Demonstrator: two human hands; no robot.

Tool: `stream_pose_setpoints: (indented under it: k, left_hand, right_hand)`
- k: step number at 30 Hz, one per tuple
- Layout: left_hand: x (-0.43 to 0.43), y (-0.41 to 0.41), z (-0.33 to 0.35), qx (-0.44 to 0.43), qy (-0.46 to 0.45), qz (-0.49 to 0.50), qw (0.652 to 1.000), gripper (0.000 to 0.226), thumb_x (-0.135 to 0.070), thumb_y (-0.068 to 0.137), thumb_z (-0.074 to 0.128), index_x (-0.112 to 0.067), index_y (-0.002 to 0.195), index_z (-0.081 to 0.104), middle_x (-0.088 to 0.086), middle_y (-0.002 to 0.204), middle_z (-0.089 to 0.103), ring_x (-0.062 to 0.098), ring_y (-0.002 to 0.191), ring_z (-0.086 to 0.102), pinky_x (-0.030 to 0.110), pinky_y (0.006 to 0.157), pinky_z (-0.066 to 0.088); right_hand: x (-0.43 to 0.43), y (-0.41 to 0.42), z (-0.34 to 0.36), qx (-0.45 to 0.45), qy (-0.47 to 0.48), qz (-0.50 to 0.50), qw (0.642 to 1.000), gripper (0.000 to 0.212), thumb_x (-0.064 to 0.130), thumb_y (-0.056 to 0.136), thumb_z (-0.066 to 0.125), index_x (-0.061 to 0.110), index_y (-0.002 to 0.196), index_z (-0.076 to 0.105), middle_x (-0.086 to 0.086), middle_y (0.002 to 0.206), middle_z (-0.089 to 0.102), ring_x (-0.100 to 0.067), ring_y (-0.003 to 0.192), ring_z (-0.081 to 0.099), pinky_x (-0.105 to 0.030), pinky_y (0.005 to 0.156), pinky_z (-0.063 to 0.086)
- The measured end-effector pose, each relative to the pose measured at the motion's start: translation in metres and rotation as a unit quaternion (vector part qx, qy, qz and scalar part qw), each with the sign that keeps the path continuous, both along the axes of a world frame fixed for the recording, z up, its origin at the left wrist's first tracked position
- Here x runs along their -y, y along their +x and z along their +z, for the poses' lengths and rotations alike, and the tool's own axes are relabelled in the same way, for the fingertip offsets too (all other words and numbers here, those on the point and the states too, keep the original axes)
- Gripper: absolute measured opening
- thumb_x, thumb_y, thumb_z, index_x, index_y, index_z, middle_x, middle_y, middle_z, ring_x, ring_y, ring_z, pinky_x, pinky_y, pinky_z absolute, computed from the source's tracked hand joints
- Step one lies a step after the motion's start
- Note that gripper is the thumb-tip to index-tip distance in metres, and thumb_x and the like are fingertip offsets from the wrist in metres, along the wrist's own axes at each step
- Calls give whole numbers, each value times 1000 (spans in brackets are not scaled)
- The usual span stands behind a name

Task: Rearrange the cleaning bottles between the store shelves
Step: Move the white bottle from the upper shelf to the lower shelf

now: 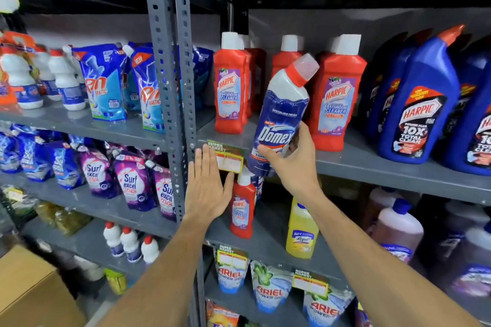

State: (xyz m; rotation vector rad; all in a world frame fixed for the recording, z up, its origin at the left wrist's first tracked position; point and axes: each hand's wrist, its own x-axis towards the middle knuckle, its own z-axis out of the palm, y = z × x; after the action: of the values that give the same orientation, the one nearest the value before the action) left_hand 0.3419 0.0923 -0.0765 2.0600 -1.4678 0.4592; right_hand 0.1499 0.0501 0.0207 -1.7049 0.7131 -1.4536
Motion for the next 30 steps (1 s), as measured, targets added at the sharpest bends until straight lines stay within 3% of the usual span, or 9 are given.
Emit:
stream_pose_setpoints:
  k: [2,5,12,18,21,23,27,30]
  left_hand:
    - [-9,1,-21,-9,28,2,1000,77,-52,98,25,-5,154,2,12,164,1,25,151,-5,44,122,4]
    - [-18,3,-51,-13,74,-13,997,75,-51,98,24,-6,154,4,11,164,2,24,151,-4,43,122,3]
    - [-9,13,-117,-21,191,-58,980,76,-54,99,20,-7,154,-1,9,164,-4,22,150,-8,42,122,1]
    - [14,28,-169,-36,280,-91,955,74,-50,100,25,-5,154,1,11,164,-4,24,150,-8,43,122,1]
    - [23,36,-192,-52,316,-104,942,73,-47,100,30,-4,154,4,12,164,0,25,151,-5,43,122,1]
    - [30,41,-206,-77,333,-112,933,72,-46,100,31,-4,153,6,13,164,3,26,151,-3,43,121,2]
    - [50,48,-229,-95,366,-119,918,74,-49,100,28,-5,154,4,12,164,0,24,150,-7,42,120,-1]
    - [59,56,-241,-101,396,-117,905,76,-51,100,26,-6,154,-3,11,164,-7,24,150,-11,41,120,-6]
  right_hand:
    - [-13,0,-17,-21,0,13,1000,64,11,75,88,28,124,50,31,107,67,9,104,66,-14,87,52]
    - [-25,-3,-55,-46,15,26,999,64,5,74,88,19,125,53,38,104,67,10,101,66,-13,87,53]
    - [-18,-6,-144,-77,85,-7,993,66,-2,74,86,10,129,50,19,112,66,12,99,66,-8,80,51]
    - [5,15,-200,-101,132,-100,981,66,7,77,86,20,126,45,19,110,62,6,95,64,-3,78,46]
    - [15,27,-230,-131,151,-141,970,68,10,77,86,16,131,44,6,114,63,-17,105,62,-27,88,49]
    - [23,33,-250,-133,170,-157,964,70,7,76,86,16,131,44,6,113,62,-22,108,62,-38,92,51]
    - [39,40,-276,-114,205,-184,954,71,0,77,84,16,133,43,5,114,60,-20,106,63,-38,94,53]
    - [51,44,-285,-118,217,-201,948,69,-1,78,82,10,134,44,15,107,58,-16,103,60,-31,91,50]
